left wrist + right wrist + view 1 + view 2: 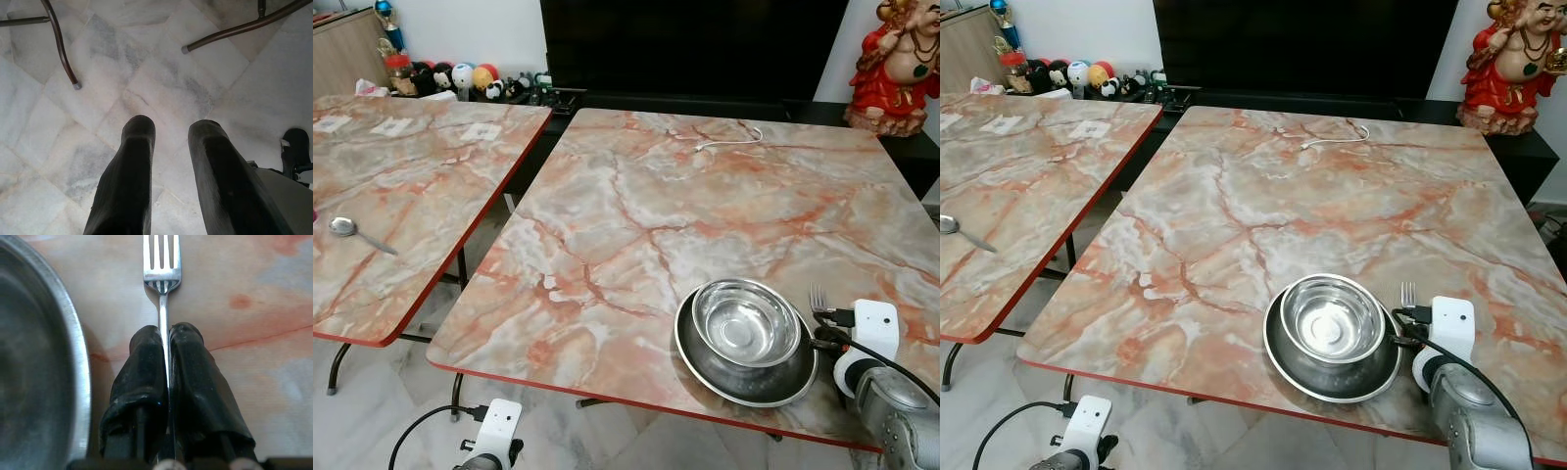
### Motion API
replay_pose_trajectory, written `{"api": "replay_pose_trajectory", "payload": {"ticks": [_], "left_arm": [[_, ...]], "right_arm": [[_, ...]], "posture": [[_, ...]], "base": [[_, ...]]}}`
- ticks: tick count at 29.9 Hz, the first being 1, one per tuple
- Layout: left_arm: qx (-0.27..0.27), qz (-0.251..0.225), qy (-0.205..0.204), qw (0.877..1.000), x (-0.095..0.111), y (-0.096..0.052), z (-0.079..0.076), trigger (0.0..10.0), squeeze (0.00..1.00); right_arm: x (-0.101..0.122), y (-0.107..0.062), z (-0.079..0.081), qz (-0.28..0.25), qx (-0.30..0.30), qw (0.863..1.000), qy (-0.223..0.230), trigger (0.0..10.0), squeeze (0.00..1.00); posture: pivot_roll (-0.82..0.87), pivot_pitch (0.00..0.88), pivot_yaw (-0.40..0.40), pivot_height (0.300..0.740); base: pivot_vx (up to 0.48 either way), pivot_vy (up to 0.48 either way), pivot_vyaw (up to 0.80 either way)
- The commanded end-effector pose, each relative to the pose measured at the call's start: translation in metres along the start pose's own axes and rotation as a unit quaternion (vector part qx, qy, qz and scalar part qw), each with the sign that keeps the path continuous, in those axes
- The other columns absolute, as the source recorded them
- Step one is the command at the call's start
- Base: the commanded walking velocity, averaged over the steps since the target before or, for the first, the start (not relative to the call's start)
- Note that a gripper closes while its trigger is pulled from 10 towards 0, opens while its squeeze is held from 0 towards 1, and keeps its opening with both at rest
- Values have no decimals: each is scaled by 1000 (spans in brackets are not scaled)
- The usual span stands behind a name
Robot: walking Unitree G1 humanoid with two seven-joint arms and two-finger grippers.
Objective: Setting the table
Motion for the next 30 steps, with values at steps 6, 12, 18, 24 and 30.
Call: {"api": "replay_pose_trajectory", "payload": {"ticks": [6, 12, 18, 24, 30], "left_arm": [[-1, 14, 1, 1000, -7, -1, -1, 10000, 0], [-1, 14, 1, 1000, -7, -1, 0, 10000, 0], [0, 16, 1, 1000, -8, -1, 0, 10000, 0], [0, 16, 2, 1000, -8, -1, 1, 10000, 0], [1, 16, 2, 1000, -8, -1, 1, 10000, 0]], "right_arm": [[5, 0, 7, -11, 9, 1000, -7, 10000, 0], [5, 1, 4, -11, 2, 1000, -9, 10000, 110], [6, 1, 2, -12, -3, 1000, -8, 10000, 365], [6, 1, 2, -14, -4, 1000, -7, 10000, 455], [8, 2, 2, -15, -3, 1000, -7, 10000, 545]], "posture": [[20, 0, -16, 740], [23, 0, -17, 740], [25, 0, -17, 740], [25, 0, -17, 740], [27, 0, -16, 740]], "base": [[0, 0, 0], [0, 0, 0], [0, 0, 0], [0, 0, 0], [0, 0, 0]]}}
Point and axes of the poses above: a point about 5 cm out from each wrist's last joint towards the gripper, its own y axis pointing out of the wrist towards the gripper, its own x axis along the axis of the wrist's last joint, z = x × y, the point moved 3 cm from there along y, pointing out of the wrist towards the gripper, and after that the axes turned 2 degrees about y, right-handed, at the moved point
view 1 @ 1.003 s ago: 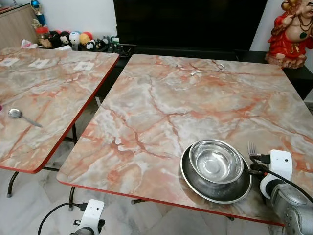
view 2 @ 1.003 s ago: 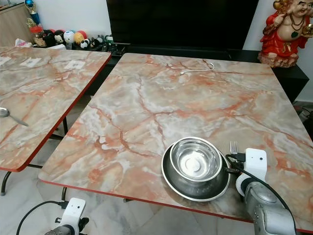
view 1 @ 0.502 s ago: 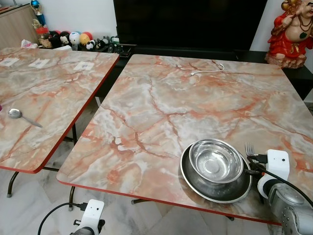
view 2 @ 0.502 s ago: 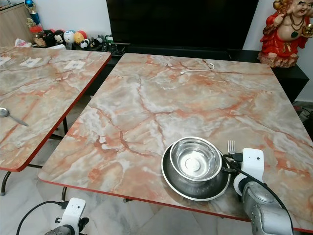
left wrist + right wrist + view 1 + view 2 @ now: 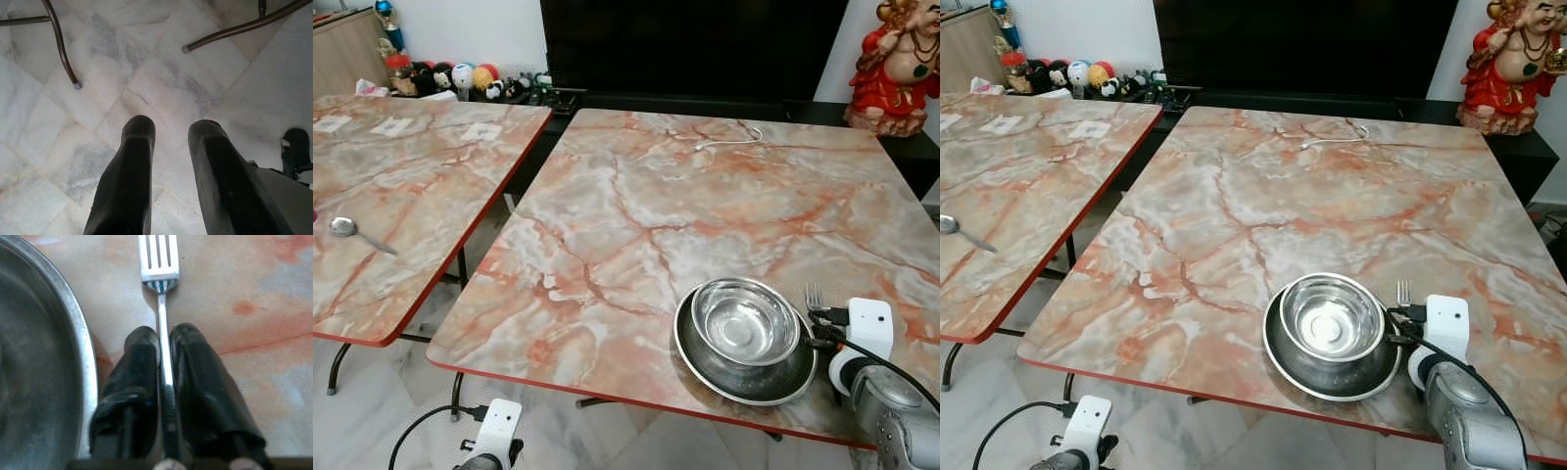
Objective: Setting the table
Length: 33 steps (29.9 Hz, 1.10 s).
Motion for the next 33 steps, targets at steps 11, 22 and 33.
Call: {"api": "replay_pose_trajectory", "payload": {"ticks": [11, 22, 33], "left_arm": [[1, 16, 2, 1000, -8, -1, 1, 10000, 0], [1, 15, 1, 1000, -8, -1, 1, 10000, 0], [-1, 15, 4, 1000, -7, -1, 0, 10000, 0]], "right_arm": [[4, 1, 1, -7, -2, 1000, 2, 10000, 533], [17, 2, -9, -48, -34, 998, 21, 10000, 0], [54, -7, -20, -143, -60, 988, 6, 10000, 0]], "posture": [[27, 0, -16, 740], [30, 0, -18, 740], [29, 0, -17, 740]], "base": [[0, 0, 0], [0, 0, 0], [0, 0, 0]]}}
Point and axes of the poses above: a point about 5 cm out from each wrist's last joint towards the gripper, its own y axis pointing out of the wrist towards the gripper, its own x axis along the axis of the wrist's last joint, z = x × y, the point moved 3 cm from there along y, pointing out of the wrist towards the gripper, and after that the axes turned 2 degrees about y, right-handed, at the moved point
